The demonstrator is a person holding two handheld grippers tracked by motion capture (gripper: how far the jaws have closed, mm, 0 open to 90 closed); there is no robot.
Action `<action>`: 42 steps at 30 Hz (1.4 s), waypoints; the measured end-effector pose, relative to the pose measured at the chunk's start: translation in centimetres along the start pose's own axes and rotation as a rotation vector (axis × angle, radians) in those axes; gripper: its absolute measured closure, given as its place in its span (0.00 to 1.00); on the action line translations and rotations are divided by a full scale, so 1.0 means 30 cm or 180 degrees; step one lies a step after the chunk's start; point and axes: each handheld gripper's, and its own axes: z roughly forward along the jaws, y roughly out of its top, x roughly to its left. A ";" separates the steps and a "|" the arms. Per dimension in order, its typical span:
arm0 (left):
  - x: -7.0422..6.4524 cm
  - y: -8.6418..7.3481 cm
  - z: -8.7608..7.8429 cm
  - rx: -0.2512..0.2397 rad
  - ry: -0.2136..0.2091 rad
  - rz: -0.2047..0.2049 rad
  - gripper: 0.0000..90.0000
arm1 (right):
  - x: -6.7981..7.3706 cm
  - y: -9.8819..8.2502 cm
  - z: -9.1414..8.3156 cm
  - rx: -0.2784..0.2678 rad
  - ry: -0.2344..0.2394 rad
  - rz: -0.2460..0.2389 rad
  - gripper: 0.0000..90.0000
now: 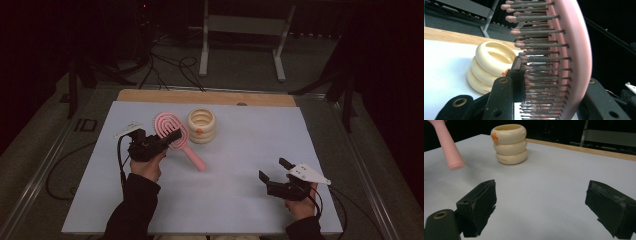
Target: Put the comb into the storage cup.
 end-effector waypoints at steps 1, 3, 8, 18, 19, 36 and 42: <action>0.002 0.002 -0.001 0.0005 0.0000 0.0008 0.71 | -0.002 -0.001 -0.003 -0.0005 0.0003 0.0013 0.11; 0.004 0.007 -0.003 -0.0002 0.0006 0.0005 0.72 | -0.005 -0.002 -0.006 0.0000 -0.0011 0.0016 0.11; 0.014 0.014 -0.007 -0.0007 0.0007 -0.0023 0.71 | -0.015 -0.009 -0.018 -0.0010 -0.0023 0.0059 0.11; 0.025 0.028 -0.012 -0.0006 0.0002 -0.0036 0.72 | -0.020 -0.013 -0.024 -0.0042 -0.0020 0.0089 0.11; 0.025 0.029 -0.012 -0.0010 0.0003 -0.0030 0.72 | -0.020 -0.013 -0.024 -0.0041 -0.0023 0.0085 0.11; 0.026 0.056 -0.011 -0.0013 0.0011 -0.0017 0.72 | 0.007 -0.014 -0.005 0.0064 -0.0124 -0.0066 0.10; 0.029 0.067 -0.014 -0.0020 0.0032 -0.0012 0.71 | 0.009 -0.016 -0.002 0.0083 -0.0130 -0.0058 0.10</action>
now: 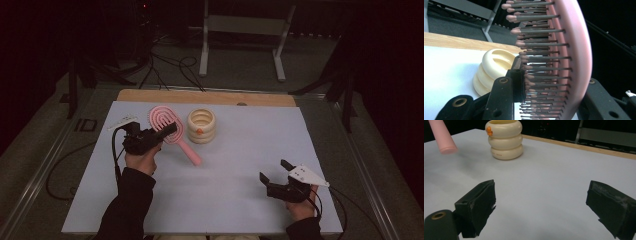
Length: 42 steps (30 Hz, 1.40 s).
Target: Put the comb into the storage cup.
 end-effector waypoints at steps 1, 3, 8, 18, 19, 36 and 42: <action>0.000 0.000 0.000 0.0000 0.0000 0.0000 0.72 | 0.000 0.000 0.000 0.0000 0.0000 0.0000 0.10; 0.002 0.006 -0.001 -0.0008 0.0004 -0.0003 0.72 | 0.000 -0.001 0.001 0.0006 0.0005 0.0005 0.10; 0.003 0.014 0.000 -0.0018 0.0005 0.0009 0.72 | 0.002 -0.002 0.004 0.0011 0.0026 -0.0012 0.10; 0.010 0.027 -0.004 -0.0046 0.0012 0.0006 0.72 | 0.001 -0.004 0.006 0.0026 0.0030 0.0004 0.10; 0.012 0.028 -0.004 -0.0041 0.0018 0.0007 0.72 | 0.001 -0.004 0.006 0.0029 0.0031 0.0012 0.10; 0.020 0.047 -0.001 -0.0024 0.0043 0.0049 0.71 | 0.002 -0.004 0.008 0.0034 0.0039 0.0014 0.10; 0.024 0.055 -0.001 -0.0028 0.0050 0.0058 0.72 | 0.003 -0.005 0.009 0.0037 0.0046 0.0014 0.10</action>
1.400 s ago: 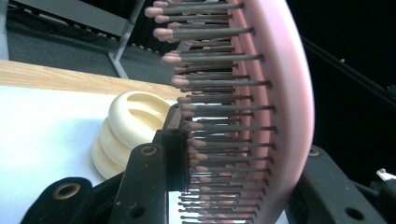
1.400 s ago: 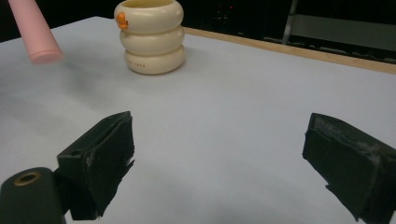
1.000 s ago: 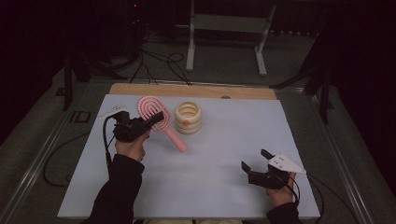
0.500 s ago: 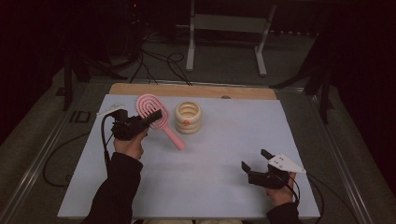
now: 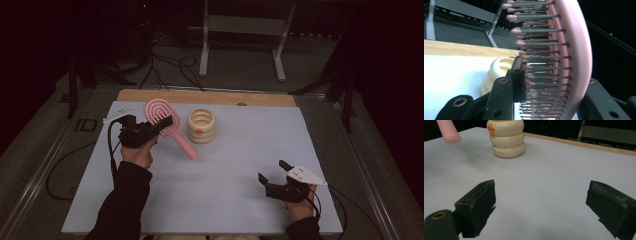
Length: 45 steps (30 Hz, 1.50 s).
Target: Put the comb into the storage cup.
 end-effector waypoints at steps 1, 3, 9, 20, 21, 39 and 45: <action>0.002 0.002 0.000 -0.0003 0.0004 0.0005 0.72 | 0.000 0.000 0.000 -0.0001 0.0000 -0.0002 0.10; 0.004 0.003 -0.001 -0.0006 0.0008 -0.0002 0.72 | -0.001 0.000 0.000 -0.0001 -0.0001 -0.0002 0.10; 0.011 0.006 0.000 -0.0024 0.0023 -0.0014 0.72 | -0.001 -0.001 0.001 0.0008 0.0001 -0.0005 0.10; 0.018 0.013 0.012 -0.0026 0.0060 -0.0019 0.72 | 0.000 -0.002 0.003 0.0015 0.0010 0.0001 0.10; 0.019 0.014 0.013 -0.0029 0.0060 -0.0024 0.72 | 0.000 -0.002 0.003 0.0018 0.0013 0.0001 0.10; 0.018 0.033 0.033 -0.0028 0.0093 0.0015 0.72 | 0.001 -0.005 0.008 0.0036 0.0035 -0.0002 0.10; 0.018 0.041 0.038 -0.0037 0.0098 0.0028 0.71 | 0.002 -0.005 0.009 0.0044 0.0038 -0.0004 0.10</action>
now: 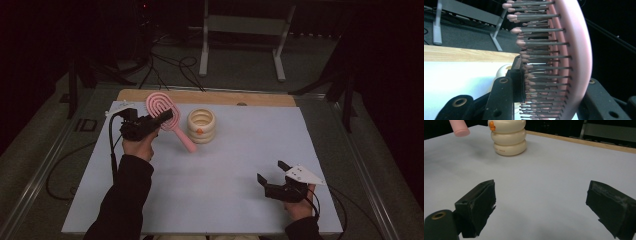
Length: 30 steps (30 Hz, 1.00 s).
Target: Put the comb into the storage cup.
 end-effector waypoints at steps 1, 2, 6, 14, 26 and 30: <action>0.000 0.001 0.001 0.0002 0.0003 0.0005 0.72 | 0.000 0.000 0.000 0.0001 0.0000 0.0000 0.10; 0.000 0.001 0.001 0.0002 0.0003 0.0005 0.72 | 0.000 0.000 0.000 0.0001 0.0000 0.0000 0.10; -0.001 0.008 0.004 0.0006 0.0021 0.0030 0.71 | 0.000 0.000 0.000 0.0001 0.0002 -0.0001 0.10; 0.006 0.016 0.008 0.0004 0.0051 0.0046 0.71 | 0.000 0.000 0.000 0.0000 0.0004 0.0002 0.10; 0.011 0.024 0.018 -0.0009 0.0064 0.0038 0.72 | 0.000 -0.001 0.001 0.0002 0.0011 0.0003 0.10; 0.013 0.034 0.021 -0.0017 0.0086 0.0046 0.71 | 0.000 -0.001 0.001 0.0002 0.0011 0.0002 0.10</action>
